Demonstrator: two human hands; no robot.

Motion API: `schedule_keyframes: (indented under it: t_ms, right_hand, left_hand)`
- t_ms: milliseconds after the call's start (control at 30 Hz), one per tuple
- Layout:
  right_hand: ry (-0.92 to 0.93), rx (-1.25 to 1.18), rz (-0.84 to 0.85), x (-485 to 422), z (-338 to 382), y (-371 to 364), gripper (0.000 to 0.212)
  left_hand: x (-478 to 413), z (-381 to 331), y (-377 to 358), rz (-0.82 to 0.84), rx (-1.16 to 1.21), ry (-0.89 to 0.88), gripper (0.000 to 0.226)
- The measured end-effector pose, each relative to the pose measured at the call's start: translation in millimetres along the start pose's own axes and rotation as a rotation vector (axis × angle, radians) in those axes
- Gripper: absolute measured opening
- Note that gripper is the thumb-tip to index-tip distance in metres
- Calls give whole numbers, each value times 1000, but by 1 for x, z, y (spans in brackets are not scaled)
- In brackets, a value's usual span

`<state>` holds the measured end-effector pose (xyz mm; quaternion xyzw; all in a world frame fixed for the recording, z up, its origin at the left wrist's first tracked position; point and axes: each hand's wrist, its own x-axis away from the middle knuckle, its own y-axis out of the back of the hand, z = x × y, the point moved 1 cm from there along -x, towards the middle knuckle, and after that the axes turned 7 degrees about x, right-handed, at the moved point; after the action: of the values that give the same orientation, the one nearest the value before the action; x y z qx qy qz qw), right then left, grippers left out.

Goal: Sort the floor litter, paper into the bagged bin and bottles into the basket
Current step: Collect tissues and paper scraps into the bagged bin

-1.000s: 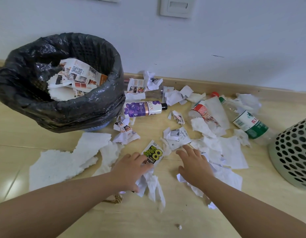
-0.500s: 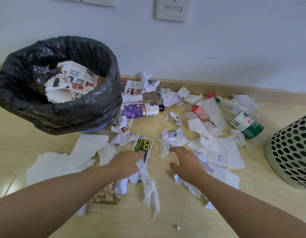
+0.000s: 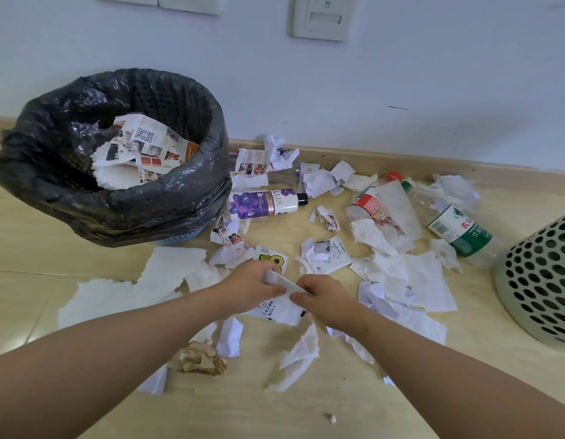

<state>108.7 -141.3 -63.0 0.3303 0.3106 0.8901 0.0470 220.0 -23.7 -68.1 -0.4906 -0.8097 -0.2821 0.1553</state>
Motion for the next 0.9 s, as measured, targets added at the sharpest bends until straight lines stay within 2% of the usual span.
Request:
schedule_keyframes:
  t_ms: [167, 333, 533, 667, 900]
  right_hand:
    - [20, 10, -2, -3, 7, -2, 25]
    - [2, 15, -11, -5, 10, -2, 11]
    - [-90, 29, -57, -7, -3, -2, 17]
    - [-201, -15, -138, -8, -23, 4, 20]
    - [-240, -16, -168, -12, -36, 6, 13]
  left_hand:
    - [1, 3, 11, -13, -60, -12, 21]
    - [-1, 11, 21, -33, -116, -27, 12]
    - [-1, 18, 35, -106, -169, -60, 18]
    - [5, 25, 52, -234, -324, -94, 11]
    - [15, 39, 75, -308, -584, -140, 11]
